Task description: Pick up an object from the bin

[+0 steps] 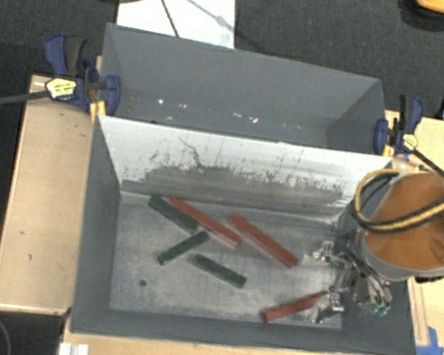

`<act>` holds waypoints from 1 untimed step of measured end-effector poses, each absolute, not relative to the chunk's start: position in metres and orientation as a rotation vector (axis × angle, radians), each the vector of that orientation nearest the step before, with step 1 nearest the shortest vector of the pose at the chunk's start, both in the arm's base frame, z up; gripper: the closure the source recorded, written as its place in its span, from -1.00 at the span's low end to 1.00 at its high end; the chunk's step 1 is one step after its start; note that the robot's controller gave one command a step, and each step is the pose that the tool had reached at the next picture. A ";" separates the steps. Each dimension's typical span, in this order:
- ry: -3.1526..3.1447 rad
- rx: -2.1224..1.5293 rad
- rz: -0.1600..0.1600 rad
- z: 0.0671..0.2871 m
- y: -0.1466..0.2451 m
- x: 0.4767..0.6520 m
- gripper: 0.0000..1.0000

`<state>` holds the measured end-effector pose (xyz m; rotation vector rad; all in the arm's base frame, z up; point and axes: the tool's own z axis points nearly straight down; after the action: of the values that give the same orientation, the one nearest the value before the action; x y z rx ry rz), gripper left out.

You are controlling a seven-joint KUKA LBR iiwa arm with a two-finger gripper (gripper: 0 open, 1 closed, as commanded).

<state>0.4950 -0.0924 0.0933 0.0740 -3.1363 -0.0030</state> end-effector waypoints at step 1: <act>-3.150 0.172 0.003 0.075 -0.099 0.494 1.00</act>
Offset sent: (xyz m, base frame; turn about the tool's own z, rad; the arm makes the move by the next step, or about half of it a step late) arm 0.0000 0.0000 0.0000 0.0000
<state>0.4943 -0.0992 0.0748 0.1718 -3.1495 0.0029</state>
